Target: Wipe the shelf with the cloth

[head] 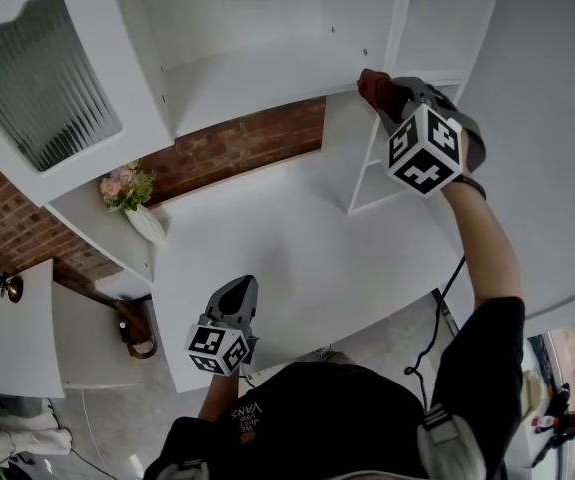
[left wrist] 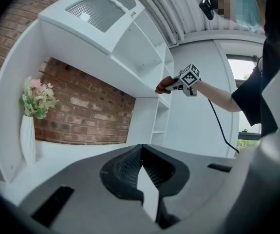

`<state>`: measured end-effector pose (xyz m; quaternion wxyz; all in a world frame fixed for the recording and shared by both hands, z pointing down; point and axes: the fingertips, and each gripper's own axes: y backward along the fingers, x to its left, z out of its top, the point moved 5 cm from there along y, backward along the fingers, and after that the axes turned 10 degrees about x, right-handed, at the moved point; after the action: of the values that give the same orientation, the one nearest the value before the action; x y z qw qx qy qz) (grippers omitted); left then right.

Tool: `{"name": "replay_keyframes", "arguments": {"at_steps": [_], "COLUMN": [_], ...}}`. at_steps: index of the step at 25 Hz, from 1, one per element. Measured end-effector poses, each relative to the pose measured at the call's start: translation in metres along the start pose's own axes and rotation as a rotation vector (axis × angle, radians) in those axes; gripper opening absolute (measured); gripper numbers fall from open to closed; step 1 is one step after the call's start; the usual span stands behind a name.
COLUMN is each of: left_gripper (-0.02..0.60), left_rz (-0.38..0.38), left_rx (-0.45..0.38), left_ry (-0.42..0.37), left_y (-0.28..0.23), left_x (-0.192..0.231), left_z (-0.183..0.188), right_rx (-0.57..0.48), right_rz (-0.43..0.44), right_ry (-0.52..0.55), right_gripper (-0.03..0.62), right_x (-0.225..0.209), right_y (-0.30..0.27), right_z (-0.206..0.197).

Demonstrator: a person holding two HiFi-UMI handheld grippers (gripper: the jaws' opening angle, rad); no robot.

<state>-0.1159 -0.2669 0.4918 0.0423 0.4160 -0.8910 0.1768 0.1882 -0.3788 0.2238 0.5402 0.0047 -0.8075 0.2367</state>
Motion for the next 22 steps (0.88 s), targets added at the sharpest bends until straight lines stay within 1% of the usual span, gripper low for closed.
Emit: {"name": "replay_keyframes", "arguments": {"at_steps": [5, 9, 13, 18, 22], "left_gripper": [0.006, 0.006, 0.006, 0.006, 0.006], "left_rz": [-0.015, -0.006, 0.006, 0.024, 0.039], "left_rx": [-0.004, -0.008, -0.005, 0.005, 0.008], "left_ry": [-0.032, -0.047, -0.060, -0.063, -0.070], "left_y": [0.007, 0.017, 0.027, 0.038, 0.044], "left_x": [-0.001, 0.000, 0.003, 0.008, 0.013], "left_z": [0.005, 0.007, 0.007, 0.001, -0.003], "right_rx": [-0.061, -0.111, -0.153, -0.200, -0.258], "right_rz": [-0.037, -0.019, 0.020, 0.103, 0.160], "right_ry": [-0.159, -0.294, -0.421, -0.535, -0.652], "right_gripper": [0.091, 0.091, 0.091, 0.091, 0.091], "right_x": [0.027, 0.061, 0.102, 0.157, 0.192], "right_y": [0.018, 0.026, 0.034, 0.041, 0.048], "right_z": [-0.020, -0.031, -0.037, -0.036, -0.031]}}
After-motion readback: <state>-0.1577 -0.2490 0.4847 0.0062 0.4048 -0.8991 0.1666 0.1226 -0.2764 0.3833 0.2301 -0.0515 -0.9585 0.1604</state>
